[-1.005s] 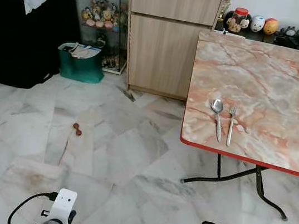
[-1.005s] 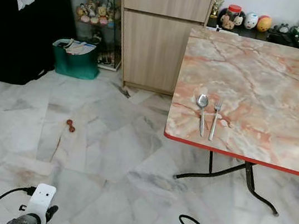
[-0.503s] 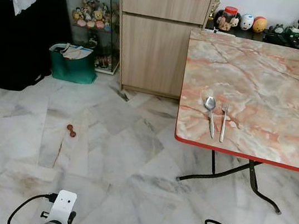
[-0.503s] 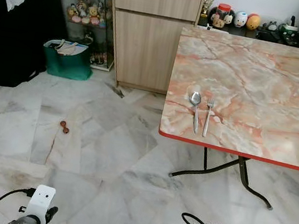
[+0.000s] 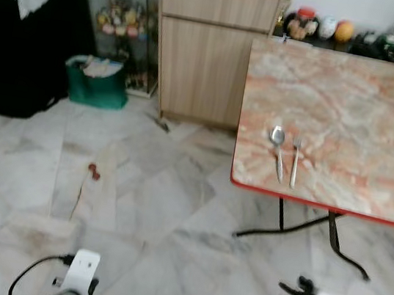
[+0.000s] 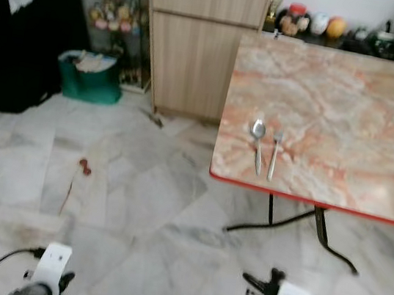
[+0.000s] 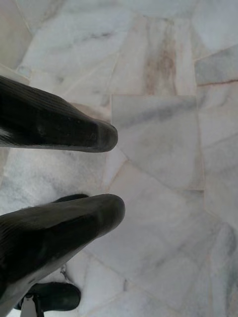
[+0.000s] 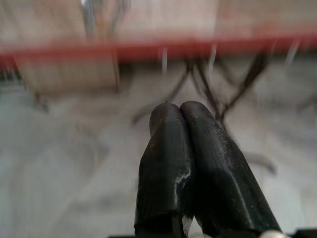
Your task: Setting the table
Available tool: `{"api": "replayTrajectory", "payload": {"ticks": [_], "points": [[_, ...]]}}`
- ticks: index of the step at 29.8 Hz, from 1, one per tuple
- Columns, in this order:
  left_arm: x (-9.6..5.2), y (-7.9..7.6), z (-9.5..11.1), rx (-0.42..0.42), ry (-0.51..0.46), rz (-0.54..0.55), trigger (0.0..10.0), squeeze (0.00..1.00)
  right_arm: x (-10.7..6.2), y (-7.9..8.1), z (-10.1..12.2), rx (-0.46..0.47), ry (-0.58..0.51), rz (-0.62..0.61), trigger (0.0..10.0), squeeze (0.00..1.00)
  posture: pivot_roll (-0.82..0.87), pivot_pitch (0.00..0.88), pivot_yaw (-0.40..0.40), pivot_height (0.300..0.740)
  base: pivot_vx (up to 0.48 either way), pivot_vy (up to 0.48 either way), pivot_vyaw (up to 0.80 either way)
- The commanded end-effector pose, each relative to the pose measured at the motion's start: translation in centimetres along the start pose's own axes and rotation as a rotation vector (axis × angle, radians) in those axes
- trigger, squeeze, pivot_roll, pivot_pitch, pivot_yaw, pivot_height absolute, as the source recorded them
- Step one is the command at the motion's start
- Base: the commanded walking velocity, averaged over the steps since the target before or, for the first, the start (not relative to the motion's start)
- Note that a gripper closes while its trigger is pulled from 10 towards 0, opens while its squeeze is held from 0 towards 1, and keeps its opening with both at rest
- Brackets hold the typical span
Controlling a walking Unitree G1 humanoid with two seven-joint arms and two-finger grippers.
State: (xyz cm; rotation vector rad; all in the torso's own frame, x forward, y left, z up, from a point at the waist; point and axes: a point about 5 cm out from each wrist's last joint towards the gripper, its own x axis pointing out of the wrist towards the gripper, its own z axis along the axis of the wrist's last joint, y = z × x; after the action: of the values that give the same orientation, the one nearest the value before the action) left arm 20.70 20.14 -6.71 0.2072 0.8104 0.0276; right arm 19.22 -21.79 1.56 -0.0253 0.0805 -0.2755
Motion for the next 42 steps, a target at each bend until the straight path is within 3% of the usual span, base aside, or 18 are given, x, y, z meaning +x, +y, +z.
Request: {"api": "replayTrajectory", "payload": {"ticks": [1,11,14,18,22,31,42], "points": [[0.0,0.0,0.0,0.013,0.002,0.001,10.0,0.00,0.1,0.2,0.3,0.013,-0.002,-0.002,10.0,0.00,0.04,0.000,-0.036,0.740,0.000,0.000,0.00],[0.0,0.0,0.0,0.013,-0.001,0.002,10.0,0.00,0.9,0.3,4.3,0.005,-0.073,-0.007,10.0,0.00,0.04,0.000,-0.033,0.740,0.000,0.000,0.00],[0.0,0.0,0.1,0.003,-0.003,0.004,10.0,0.00,3.3,0.4,6.3,0.090,-0.124,-0.039,10.0,0.00,0.03,0.000,-0.025,0.740,0.000,0.000,0.00],[0.1,-0.1,0.3,-0.035,-0.015,-0.003,10.0,0.00,5.0,1.0,7.5,0.079,-0.138,-0.030,10.0,0.00,0.04,0.000,-0.024,0.740,0.000,0.000,0.00],[0.1,-0.1,0.6,-0.056,-0.029,-0.012,10.0,0.00,5.3,1.7,7.5,0.065,-0.125,0.006,10.0,0.00,0.04,0.000,-0.030,0.740,0.000,0.000,0.00],[0.1,0.0,0.5,-0.060,-0.018,-0.013,10.0,0.00,5.8,1.5,8.3,0.081,-0.123,-0.011,10.0,0.00,0.04,0.000,-0.031,0.740,0.000,0.000,0.00],[0.1,-0.1,0.4,-0.057,-0.015,-0.013,10.0,0.00,6.1,1.7,8.6,0.085,-0.119,-0.009,10.0,0.00,0.04,0.000,-0.035,0.740,0.337,0.000,0.00]]}}
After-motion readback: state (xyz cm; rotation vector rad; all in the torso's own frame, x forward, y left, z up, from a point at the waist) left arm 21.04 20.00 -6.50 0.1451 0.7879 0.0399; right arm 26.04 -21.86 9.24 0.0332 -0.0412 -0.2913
